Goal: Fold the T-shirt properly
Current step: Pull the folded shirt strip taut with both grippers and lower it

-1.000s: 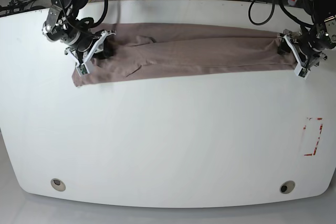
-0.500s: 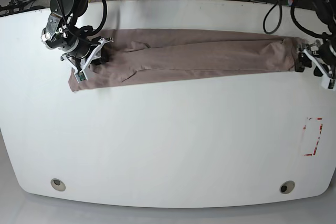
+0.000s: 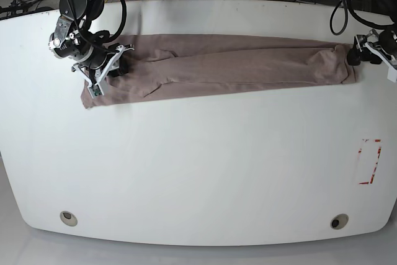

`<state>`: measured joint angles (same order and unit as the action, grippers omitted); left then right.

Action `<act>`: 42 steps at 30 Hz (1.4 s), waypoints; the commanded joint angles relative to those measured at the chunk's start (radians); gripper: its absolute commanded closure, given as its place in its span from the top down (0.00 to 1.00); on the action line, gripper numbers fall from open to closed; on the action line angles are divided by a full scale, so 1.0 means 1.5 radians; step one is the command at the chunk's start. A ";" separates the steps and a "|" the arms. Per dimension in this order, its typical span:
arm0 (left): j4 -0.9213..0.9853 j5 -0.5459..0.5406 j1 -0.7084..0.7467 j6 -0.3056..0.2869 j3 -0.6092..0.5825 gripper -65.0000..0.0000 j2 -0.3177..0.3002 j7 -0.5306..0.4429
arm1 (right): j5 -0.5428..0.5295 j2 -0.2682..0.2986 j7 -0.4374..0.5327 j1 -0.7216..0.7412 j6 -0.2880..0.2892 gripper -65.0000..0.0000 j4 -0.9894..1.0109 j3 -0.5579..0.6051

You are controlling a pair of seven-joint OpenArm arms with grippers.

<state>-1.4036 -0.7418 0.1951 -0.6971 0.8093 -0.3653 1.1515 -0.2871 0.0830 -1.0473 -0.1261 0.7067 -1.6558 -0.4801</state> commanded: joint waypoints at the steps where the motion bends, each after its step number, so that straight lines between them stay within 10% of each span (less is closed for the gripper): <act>1: -0.002 -0.013 -0.005 -0.001 0.002 0.78 -0.017 -0.030 | 0.016 0.006 -0.010 0.001 -0.006 0.19 -0.006 -0.002; 42: -0.010 0.073 -0.015 -0.001 -0.026 0.70 0.020 -0.035 | 0.016 0.001 -0.010 -0.001 -0.006 0.19 -0.006 -0.006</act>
<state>-1.3914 -0.6388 0.1699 -0.7006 0.7540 -0.3164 1.0935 -0.2871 0.0780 -1.0431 -0.1291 0.7063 -1.6558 -0.4850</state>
